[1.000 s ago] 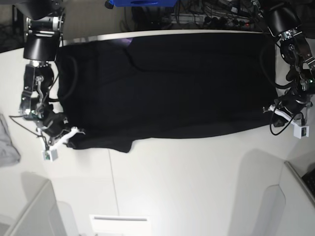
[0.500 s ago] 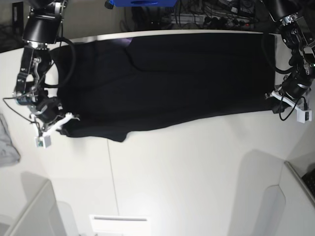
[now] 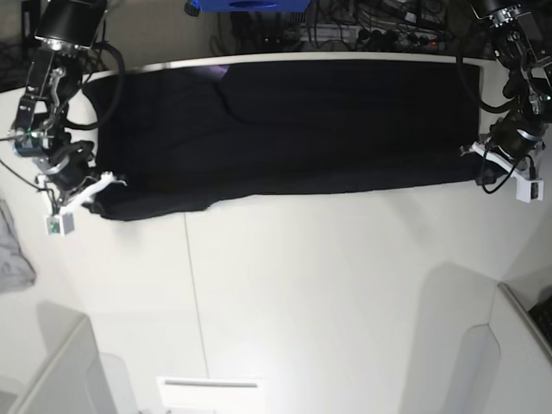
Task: Fold the T-shirt properly
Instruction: 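Lift the hem with both grippers and fold it over toward the collar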
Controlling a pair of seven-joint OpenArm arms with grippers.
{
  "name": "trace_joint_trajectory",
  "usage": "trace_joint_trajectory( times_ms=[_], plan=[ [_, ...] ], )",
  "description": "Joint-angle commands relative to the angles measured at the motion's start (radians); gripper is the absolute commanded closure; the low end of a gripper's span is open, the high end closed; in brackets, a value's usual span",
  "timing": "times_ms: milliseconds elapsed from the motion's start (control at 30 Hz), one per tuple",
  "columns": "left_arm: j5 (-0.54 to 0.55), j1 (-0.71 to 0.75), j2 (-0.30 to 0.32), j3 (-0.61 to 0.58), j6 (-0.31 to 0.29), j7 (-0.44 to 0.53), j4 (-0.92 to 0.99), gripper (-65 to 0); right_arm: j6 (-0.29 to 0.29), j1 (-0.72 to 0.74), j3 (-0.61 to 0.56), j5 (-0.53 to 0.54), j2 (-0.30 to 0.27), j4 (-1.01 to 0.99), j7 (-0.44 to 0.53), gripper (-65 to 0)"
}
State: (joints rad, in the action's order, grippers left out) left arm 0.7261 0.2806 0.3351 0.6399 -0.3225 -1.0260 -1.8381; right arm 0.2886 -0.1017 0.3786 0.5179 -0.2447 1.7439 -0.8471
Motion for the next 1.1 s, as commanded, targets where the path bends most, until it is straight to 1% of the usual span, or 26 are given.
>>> trace_joint_trajectory(
  times_ms=[0,133,367,600,633,733,767,933,1000,1067],
  plan=[
    [0.014,0.004,0.017,0.007,-0.007,0.02,-0.031,0.0,0.002,0.001,0.026,0.008,-0.006,0.038,0.013,0.0],
    [0.014,0.03,0.015,0.007,-0.007,0.02,-0.062,0.0,0.002,-0.033,0.056,0.008,0.015,0.097,-0.03,0.0],
    [0.014,0.067,0.017,0.007,-0.007,0.02,-0.074,0.0,0.002,-0.102,0.056,0.008,0.037,0.153,-0.03,0.0],
    [0.014,0.096,0.019,0.024,-0.008,0.02,-0.076,0.0,0.002,-0.16,0.056,0.008,0.037,0.196,-0.028,0.0],
    [0.014,0.098,0.015,0.037,-0.013,0.02,-0.076,0.0,0.002,-0.168,0.056,0.008,0.037,0.207,-0.028,0.0],
    [0.014,0.116,0.015,0.071,-0.08,0.02,-0.076,0.0,0.002,-0.184,0.056,0.008,0.037,0.232,-0.03,0.0],
    [0.014,0.119,0.014,0.082,-0.091,0.02,-0.076,0.0,0.002,-0.191,0.056,0.008,0.037,0.233,-0.03,0.0],
    [0.014,0.15,0.014,0.097,-0.096,0.02,-0.076,0.0,0.002,-0.22,0.056,0.008,0.043,0.239,-0.03,0.0],
    [0.014,0.164,0.014,0.097,-0.096,0.02,-0.076,0.0,0.002,-0.231,0.059,0.008,0.061,0.256,-0.031,0.0],
    [0.014,0.173,0.014,0.094,-0.096,0.02,-0.081,0.0,0.002,-0.25,0.09,0.008,0.067,0.262,-0.045,0.0]
  ],
)
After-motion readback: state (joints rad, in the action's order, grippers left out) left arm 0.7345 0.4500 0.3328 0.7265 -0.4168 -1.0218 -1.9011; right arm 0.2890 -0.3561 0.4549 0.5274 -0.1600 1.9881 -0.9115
